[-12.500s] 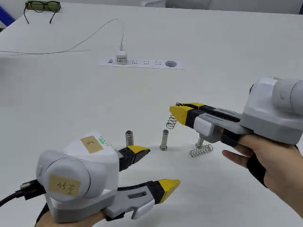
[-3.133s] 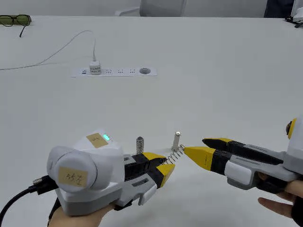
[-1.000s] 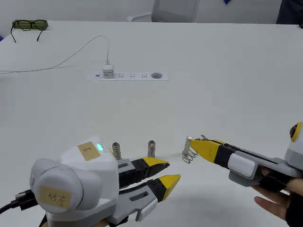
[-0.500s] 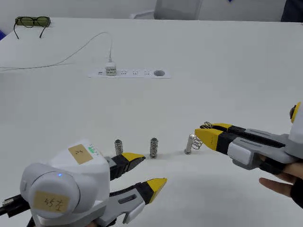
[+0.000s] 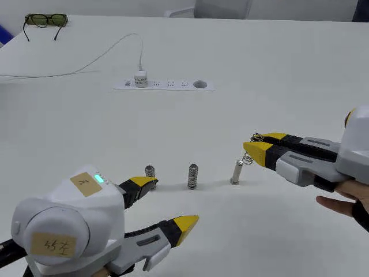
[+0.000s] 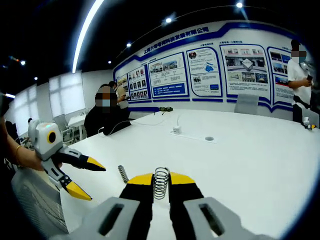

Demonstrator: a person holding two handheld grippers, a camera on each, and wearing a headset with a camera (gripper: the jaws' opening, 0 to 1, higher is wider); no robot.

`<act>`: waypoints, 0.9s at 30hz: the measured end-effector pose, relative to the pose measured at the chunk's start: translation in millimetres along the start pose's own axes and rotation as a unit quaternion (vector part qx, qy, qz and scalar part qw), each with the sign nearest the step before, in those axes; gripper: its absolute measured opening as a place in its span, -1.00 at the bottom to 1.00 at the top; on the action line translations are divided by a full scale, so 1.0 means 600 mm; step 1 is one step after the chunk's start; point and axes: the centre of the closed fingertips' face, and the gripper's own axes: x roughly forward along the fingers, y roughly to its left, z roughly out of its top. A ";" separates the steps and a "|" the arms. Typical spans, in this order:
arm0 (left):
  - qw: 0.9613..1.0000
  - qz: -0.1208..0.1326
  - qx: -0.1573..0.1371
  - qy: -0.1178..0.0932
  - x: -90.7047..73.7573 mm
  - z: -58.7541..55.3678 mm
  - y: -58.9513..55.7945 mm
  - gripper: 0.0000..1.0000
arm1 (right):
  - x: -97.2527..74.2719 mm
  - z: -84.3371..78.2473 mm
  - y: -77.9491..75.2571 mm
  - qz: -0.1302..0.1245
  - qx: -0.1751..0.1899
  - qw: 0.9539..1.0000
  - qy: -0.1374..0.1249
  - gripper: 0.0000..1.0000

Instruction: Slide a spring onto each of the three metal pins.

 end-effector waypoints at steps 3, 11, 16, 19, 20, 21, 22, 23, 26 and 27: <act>1.000 0.007 -0.003 0.000 -0.001 -0.002 0.005 0.13 | 0.006 -0.003 -0.006 -0.006 -0.006 1.000 0.002 -0.76; 0.999 0.024 -0.020 0.000 -0.002 -0.008 0.020 0.33 | 0.023 -0.019 -0.026 -0.021 -0.004 1.000 0.008 -0.76; 0.999 0.034 -0.033 0.005 -0.003 -0.016 0.029 0.42 | 0.031 -0.029 -0.037 -0.029 0.014 0.999 0.006 -0.76; 0.998 0.042 -0.036 0.005 -0.004 -0.018 0.035 0.52 | 0.035 -0.033 -0.041 -0.033 0.020 0.999 0.008 -0.76; 0.998 0.044 -0.036 0.005 -0.004 -0.018 0.036 0.56 | 0.035 -0.034 -0.042 -0.034 0.020 0.999 0.008 -0.76; 0.998 0.046 -0.038 0.005 -0.004 -0.019 0.038 0.59 | 0.037 -0.035 -0.042 -0.033 0.023 0.999 0.008 -0.76; 0.998 0.048 -0.041 0.006 -0.004 -0.020 0.039 0.60 | 0.037 -0.035 -0.043 -0.033 0.025 0.999 0.008 -0.76; 0.998 0.050 -0.043 0.006 -0.004 -0.021 0.040 0.62 | 0.038 -0.036 -0.042 -0.033 0.027 0.999 0.006 -0.76; 0.997 0.054 -0.046 0.010 -0.004 -0.025 0.043 0.68 | 0.043 -0.041 -0.046 -0.035 0.026 0.999 0.010 -0.76; 0.997 0.055 -0.047 0.012 -0.004 -0.027 0.043 0.70 | 0.043 -0.043 -0.047 -0.035 0.027 0.999 0.012 -0.76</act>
